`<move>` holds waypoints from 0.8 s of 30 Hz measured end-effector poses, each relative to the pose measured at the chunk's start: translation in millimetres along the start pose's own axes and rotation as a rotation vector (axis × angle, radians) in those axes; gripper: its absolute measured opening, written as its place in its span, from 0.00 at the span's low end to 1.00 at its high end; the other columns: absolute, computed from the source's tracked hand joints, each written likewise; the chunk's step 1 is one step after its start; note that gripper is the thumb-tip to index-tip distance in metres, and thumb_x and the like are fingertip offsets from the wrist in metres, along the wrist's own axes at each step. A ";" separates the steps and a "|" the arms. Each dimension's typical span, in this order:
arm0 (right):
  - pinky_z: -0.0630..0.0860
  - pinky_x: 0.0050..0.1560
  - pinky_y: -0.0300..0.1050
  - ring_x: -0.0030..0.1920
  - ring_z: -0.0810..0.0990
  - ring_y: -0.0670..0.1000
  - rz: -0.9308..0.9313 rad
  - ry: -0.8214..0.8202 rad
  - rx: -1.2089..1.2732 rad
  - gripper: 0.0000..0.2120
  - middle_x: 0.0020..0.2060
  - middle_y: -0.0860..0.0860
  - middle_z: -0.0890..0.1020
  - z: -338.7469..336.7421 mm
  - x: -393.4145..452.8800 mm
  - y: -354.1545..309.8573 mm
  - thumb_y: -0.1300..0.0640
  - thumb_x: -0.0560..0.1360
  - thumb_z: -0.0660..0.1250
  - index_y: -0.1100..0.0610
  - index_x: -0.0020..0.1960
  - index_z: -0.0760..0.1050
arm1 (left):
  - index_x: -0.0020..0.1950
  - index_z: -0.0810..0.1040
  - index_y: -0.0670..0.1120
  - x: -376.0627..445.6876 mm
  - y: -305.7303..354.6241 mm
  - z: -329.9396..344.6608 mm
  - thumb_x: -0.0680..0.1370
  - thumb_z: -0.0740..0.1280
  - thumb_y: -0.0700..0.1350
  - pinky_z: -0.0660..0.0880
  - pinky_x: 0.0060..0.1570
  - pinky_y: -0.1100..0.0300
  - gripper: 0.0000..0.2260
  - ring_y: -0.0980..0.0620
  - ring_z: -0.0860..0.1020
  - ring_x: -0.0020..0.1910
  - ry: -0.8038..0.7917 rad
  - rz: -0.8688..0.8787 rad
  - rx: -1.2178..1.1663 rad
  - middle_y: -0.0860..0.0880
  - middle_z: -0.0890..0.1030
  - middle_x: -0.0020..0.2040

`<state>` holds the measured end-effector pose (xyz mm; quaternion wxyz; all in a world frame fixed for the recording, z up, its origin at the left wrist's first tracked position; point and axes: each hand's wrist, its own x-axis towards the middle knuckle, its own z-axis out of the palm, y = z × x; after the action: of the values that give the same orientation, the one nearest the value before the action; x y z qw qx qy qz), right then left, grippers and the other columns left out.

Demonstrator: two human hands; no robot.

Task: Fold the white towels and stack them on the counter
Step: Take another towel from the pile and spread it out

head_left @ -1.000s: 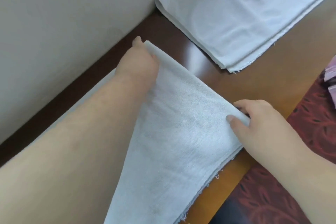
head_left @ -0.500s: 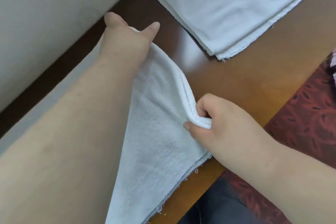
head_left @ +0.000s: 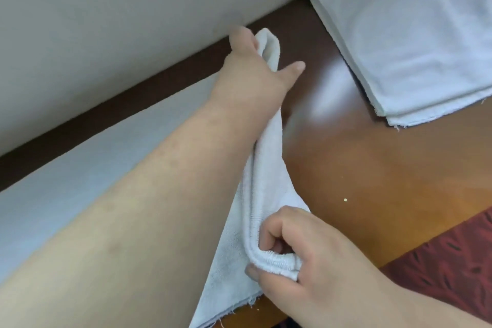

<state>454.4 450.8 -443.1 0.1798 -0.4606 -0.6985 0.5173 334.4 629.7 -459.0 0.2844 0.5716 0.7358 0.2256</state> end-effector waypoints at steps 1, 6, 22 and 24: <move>0.66 0.45 0.25 0.46 0.73 0.34 -0.010 -0.008 -0.018 0.16 0.44 0.30 0.72 1.9 0.8 1.2 0.45 0.69 0.71 0.32 0.43 0.63 | 0.56 0.63 0.49 0.3 1.1 3.2 0.71 0.70 0.63 0.67 0.34 0.61 0.26 0.53 0.75 0.39 -0.033 0.058 0.176 0.54 0.72 0.42; 0.65 0.45 0.25 0.45 0.71 0.32 -0.068 -0.038 -0.066 0.13 0.42 0.30 0.71 6.2 2.7 1.1 0.40 0.68 0.67 0.36 0.45 0.63 | 0.51 0.66 0.47 6.5 8.5 -8.6 0.74 0.68 0.53 0.61 0.32 0.57 0.15 0.47 0.73 0.40 -0.113 0.124 0.565 0.51 0.73 0.40; 0.68 0.41 0.32 0.38 0.75 0.40 -0.364 0.040 0.028 0.11 0.39 0.40 0.74 97.1 14.5 -54.3 0.60 0.65 0.71 0.50 0.44 0.74 | 0.56 0.78 0.53 -56.4 -107.6 -116.3 0.77 0.67 0.48 0.82 0.43 0.56 0.09 0.57 0.83 0.42 0.179 -0.293 -0.707 0.54 0.84 0.46; 0.70 0.40 0.34 0.38 0.76 0.42 -0.391 0.043 0.064 0.11 0.40 0.41 0.75 117.5 15.3 -65.5 0.60 0.66 0.71 0.51 0.45 0.74 | 0.56 0.78 0.50 -68.9 -128.8 -132.6 0.76 0.67 0.43 0.82 0.40 0.56 0.09 0.54 0.84 0.41 0.224 -0.322 -0.849 0.51 0.85 0.46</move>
<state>331.1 395.4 -435.4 0.3065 -0.3211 -0.7538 0.4844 165.5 530.4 -434.9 0.4432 0.2552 0.6841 0.5201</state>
